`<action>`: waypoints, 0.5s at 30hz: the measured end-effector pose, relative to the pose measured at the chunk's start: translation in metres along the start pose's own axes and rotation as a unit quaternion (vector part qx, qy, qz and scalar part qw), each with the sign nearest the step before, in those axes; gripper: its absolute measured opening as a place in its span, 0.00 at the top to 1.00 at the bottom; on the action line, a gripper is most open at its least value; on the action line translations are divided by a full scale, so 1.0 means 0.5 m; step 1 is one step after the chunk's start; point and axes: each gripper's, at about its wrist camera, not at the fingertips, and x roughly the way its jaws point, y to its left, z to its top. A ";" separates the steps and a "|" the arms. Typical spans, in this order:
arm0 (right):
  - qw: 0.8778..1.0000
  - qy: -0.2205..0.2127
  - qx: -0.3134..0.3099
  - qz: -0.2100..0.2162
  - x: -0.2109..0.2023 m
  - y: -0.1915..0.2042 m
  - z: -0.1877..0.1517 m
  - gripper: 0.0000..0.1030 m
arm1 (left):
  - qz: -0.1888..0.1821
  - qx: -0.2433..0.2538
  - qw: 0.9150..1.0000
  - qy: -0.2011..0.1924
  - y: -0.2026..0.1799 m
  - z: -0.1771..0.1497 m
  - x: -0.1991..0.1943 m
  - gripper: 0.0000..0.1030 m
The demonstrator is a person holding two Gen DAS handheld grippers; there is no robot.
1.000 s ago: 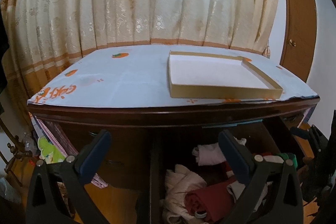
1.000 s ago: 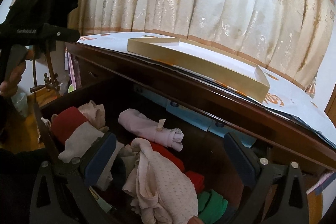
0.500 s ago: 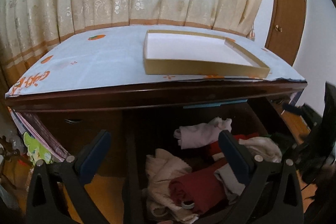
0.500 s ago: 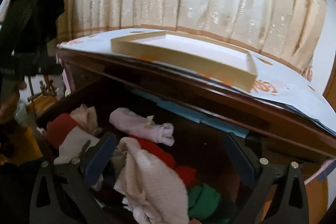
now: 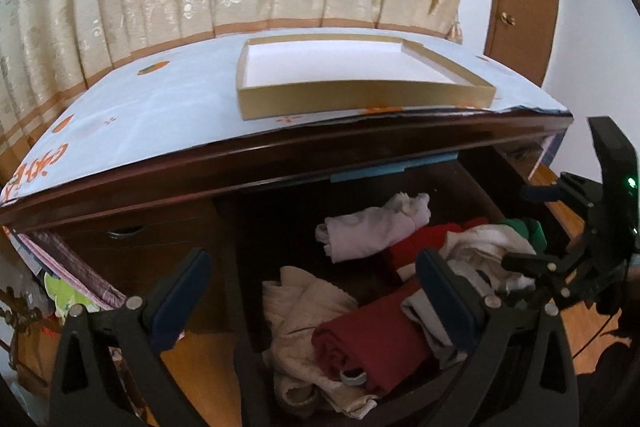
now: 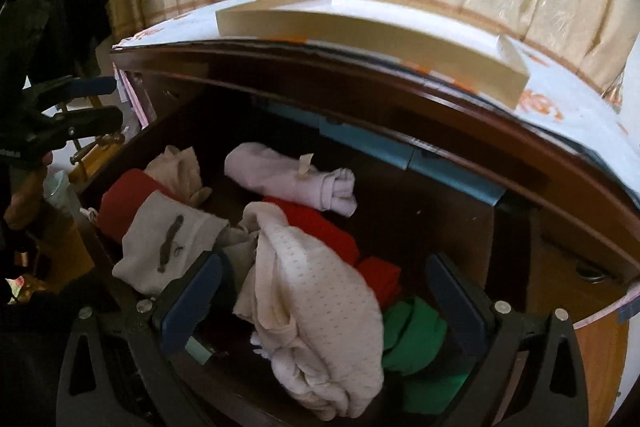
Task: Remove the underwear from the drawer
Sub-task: 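Move both tools down into the drawer over the clothes, then grasp the pink dotted garment with the right gripper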
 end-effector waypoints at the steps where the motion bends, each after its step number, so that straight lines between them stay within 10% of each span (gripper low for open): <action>1: 1.000 0.010 0.007 -0.001 0.007 -0.005 0.000 0.01 | -0.004 0.003 1.000 0.001 -0.001 0.000 0.000 0.00; 15: 0.996 0.084 0.014 0.014 0.061 -0.003 -0.022 0.30 | -0.001 0.023 0.999 0.025 -0.010 -0.013 0.025 0.00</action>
